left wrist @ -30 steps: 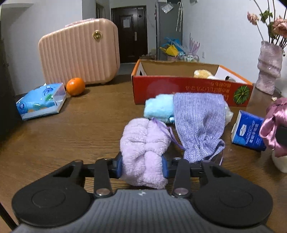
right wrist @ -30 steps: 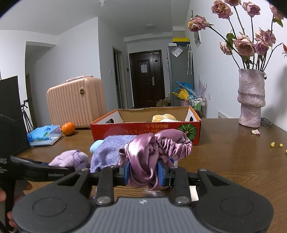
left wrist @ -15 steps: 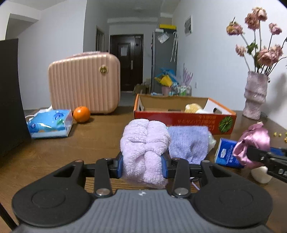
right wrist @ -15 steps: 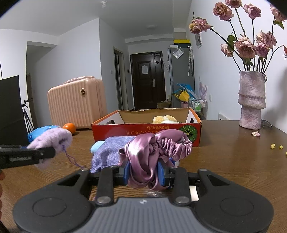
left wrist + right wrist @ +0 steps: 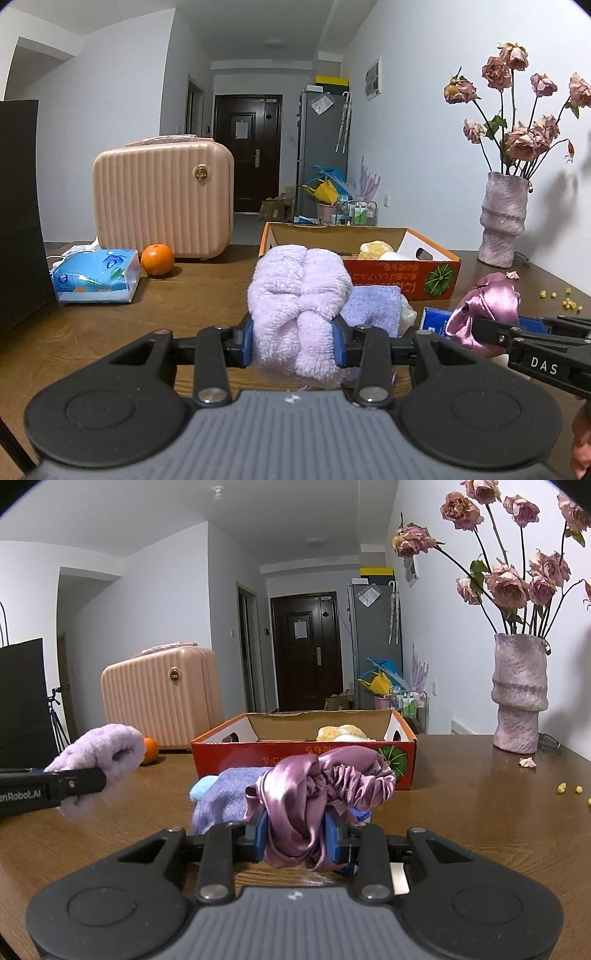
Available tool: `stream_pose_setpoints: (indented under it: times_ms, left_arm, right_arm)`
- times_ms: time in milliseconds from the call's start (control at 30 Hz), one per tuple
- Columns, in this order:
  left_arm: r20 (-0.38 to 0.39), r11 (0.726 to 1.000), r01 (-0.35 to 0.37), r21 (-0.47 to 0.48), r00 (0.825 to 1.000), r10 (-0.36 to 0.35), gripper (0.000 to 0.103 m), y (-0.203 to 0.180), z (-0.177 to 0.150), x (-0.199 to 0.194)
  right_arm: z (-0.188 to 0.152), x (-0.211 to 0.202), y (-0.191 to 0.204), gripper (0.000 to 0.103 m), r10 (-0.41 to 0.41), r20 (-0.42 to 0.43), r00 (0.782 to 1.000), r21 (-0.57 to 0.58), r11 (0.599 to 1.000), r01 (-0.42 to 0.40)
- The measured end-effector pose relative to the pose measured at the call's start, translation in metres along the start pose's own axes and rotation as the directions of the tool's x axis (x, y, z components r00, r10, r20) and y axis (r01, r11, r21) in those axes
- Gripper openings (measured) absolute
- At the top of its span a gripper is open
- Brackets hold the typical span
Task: Organize soft objects
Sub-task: 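Carry the scrunchies and lilac towel over the cardboard box with both grippers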
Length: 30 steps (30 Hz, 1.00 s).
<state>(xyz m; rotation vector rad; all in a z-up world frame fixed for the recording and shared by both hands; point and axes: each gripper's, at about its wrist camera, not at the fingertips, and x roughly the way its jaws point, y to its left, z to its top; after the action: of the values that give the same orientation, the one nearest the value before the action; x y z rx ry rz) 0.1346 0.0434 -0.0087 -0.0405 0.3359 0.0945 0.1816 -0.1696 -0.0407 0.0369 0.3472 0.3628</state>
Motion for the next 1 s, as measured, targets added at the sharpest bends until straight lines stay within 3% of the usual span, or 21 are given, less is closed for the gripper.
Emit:
stream_pose_setpoints:
  times_ms: [500, 1000]
  left_arm:
    - [0.016, 1.0, 0.016, 0.004, 1.0, -0.016, 0.039, -0.007, 0.02, 0.005]
    - [0.05, 0.999, 0.027, -0.016, 0.998, -0.026, 0.039, -0.023, 0.056, 0.04]
  right_arm:
    - [0.024, 0.001, 0.002, 0.03, -0.014, 0.063, 0.998, -0.036, 0.999, 0.016]
    - [0.064, 0.034, -0.011, 0.03, -0.04, 0.124, 0.992, -0.047, 0.998, 0.047]
